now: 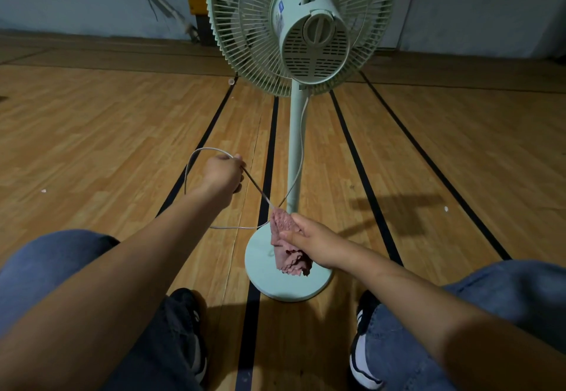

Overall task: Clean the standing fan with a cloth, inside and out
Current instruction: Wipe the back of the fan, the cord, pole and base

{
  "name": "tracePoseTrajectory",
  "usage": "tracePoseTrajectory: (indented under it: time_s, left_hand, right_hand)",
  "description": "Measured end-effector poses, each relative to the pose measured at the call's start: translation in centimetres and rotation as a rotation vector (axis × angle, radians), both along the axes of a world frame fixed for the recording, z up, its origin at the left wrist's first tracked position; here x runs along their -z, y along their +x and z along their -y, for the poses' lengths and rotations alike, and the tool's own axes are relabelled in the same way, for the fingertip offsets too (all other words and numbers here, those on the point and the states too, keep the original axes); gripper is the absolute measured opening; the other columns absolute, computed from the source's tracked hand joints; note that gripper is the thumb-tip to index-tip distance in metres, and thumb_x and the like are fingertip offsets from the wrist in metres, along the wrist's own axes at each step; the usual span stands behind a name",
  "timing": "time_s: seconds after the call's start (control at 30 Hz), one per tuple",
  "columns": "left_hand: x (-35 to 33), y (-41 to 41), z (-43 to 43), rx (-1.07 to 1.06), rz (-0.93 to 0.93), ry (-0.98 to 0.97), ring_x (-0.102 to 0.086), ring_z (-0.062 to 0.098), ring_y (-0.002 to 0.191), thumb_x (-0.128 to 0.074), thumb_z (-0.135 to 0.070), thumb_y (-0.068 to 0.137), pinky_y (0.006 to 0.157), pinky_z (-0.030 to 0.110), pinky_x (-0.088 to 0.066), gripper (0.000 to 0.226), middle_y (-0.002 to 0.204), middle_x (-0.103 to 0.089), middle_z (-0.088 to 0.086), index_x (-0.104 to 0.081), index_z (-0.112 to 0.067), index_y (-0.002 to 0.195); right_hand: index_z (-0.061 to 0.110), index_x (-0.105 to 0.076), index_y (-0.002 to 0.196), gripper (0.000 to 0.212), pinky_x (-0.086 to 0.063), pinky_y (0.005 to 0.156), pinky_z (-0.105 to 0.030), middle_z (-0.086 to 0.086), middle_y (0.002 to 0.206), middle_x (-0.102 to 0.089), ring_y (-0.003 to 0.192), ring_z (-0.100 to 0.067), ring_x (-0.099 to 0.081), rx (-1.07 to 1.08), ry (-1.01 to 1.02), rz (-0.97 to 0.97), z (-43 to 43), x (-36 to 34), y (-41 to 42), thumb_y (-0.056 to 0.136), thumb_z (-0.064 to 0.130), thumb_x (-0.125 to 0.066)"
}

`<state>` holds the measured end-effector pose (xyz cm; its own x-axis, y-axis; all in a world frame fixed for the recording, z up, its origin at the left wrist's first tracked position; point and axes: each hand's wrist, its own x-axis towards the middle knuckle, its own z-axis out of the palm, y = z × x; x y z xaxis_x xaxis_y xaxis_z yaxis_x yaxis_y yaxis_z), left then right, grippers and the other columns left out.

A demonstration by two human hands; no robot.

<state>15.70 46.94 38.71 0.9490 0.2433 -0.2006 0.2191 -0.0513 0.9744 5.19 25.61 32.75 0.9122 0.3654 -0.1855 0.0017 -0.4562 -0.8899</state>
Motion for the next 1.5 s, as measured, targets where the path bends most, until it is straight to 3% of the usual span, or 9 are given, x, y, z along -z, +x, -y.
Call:
tracePoseTrajectory:
  time_s: [0.17, 0.33, 0.57, 0.7, 0.83, 1.0, 1.1, 1.3, 1.5]
  left_hand:
    - [0.1, 0.4, -0.4, -0.041, -0.016, -0.015, -0.050, 0.016, 0.071, -0.051, -0.027, 0.116, 0.061, 0.031, -0.043, 0.027, 0.083, -0.054, 0.004, -0.065, -0.009, 0.100]
    - [0.5, 0.7, -0.7, -0.046, -0.048, -0.018, -0.051, 0.016, 0.071, -0.052, -0.028, 0.115, 0.064, 0.032, -0.044, 0.030, 0.080, -0.054, 0.004, -0.065, -0.011, 0.094]
    - [0.8, 0.3, -0.6, 0.011, -0.101, -0.133, -0.051, 0.014, 0.066, -0.055, -0.033, 0.114, 0.061, 0.030, -0.046, 0.032, 0.074, -0.056, 0.000, -0.068, -0.012, 0.094]
    - [0.2, -0.6, -0.6, 0.172, -0.197, -0.239, -0.049, 0.016, 0.071, -0.065, -0.036, 0.108, 0.062, 0.030, -0.047, 0.025, 0.081, -0.051, 0.002, -0.065, -0.010, 0.107]
    - [-0.2, -2.1, 0.4, 0.412, -0.227, -0.130, -0.049, 0.015, 0.072, -0.070, -0.023, 0.105, 0.064, 0.028, -0.045, 0.015, 0.082, -0.052, 0.002, -0.065, -0.009, 0.105]
    - [-0.4, -2.8, 0.9, 0.477, -0.044, 0.166, -0.058, 0.016, 0.074, -0.069, -0.025, 0.108, 0.068, 0.030, -0.049, 0.022, 0.081, -0.063, 0.004, -0.067, -0.010, 0.091]
    - [0.0, -2.8, 1.0, 0.423, -0.008, 0.254, -0.063, 0.018, 0.079, -0.065, -0.028, 0.110, 0.069, 0.031, -0.051, 0.028, 0.088, -0.070, 0.008, -0.071, -0.005, 0.096]
    - [0.2, -1.8, 0.5, 0.291, 0.029, 0.170, -0.067, 0.016, 0.071, -0.060, -0.025, 0.112, 0.062, 0.027, -0.056, 0.028, 0.085, -0.072, 0.009, -0.071, -0.001, 0.103]
    - [0.1, -0.8, -0.2, 0.227, 0.025, 0.042, -0.070, 0.020, 0.072, -0.064, -0.019, 0.110, 0.061, 0.028, -0.060, 0.020, 0.087, -0.071, 0.014, -0.067, 0.001, 0.105]
  right_hand:
    - [0.026, -0.053, 0.140, 0.032, -0.058, 0.100, -0.029, 0.006, 0.127, -0.073, 0.116, -0.009, -0.071, -0.015, 0.120, -0.128, 0.1, -0.5, 0.2, 0.109, 0.020, -0.057]
    - [0.015, -0.058, 0.141, 0.036, -0.056, 0.106, -0.041, -0.008, 0.128, -0.074, 0.117, -0.021, -0.072, 0.085, 0.171, -0.111, 0.3, -0.6, 0.3, 0.107, 0.007, -0.058]
    - [0.009, -0.068, 0.119, 0.028, -0.058, 0.097, -0.041, -0.008, 0.112, -0.077, 0.106, -0.025, -0.074, 0.200, -0.022, 0.068, 0.4, -0.9, 0.3, 0.112, 0.027, -0.049]
    - [0.012, -0.067, 0.126, 0.033, -0.058, 0.099, -0.043, -0.007, 0.118, -0.077, 0.109, -0.021, -0.074, 0.190, 0.002, 0.070, 0.6, -1.2, 0.4, 0.113, 0.034, -0.047]
    - [0.015, -0.069, 0.123, 0.033, -0.063, 0.091, -0.039, -0.004, 0.112, -0.079, 0.101, -0.016, -0.077, 0.169, 0.061, 0.047, 0.3, -1.0, 0.2, 0.112, 0.038, -0.049]
    - [0.020, -0.068, 0.120, 0.018, -0.061, 0.094, -0.030, -0.003, 0.118, -0.078, 0.108, -0.014, -0.075, 0.160, 0.192, -0.059, 0.3, -0.6, 0.4, 0.110, 0.015, -0.054]
    - [0.015, -0.068, 0.120, 0.022, -0.061, 0.097, -0.040, -0.011, 0.120, -0.077, 0.113, -0.025, -0.075, 0.206, 0.400, -0.217, 0.3, -0.9, 0.4, 0.110, 0.006, -0.050]
    - [0.004, -0.062, 0.132, 0.029, -0.051, 0.110, -0.059, -0.023, 0.130, -0.071, 0.121, -0.039, -0.069, 0.396, 0.618, -0.306, 1.5, -1.3, 0.8, 0.114, 0.016, -0.042]
    - [0.008, -0.056, 0.142, 0.034, -0.045, 0.114, -0.063, -0.020, 0.136, -0.069, 0.128, -0.038, -0.066, 0.218, 0.717, -0.459, 2.0, -1.9, 0.5, 0.113, 0.021, -0.043]
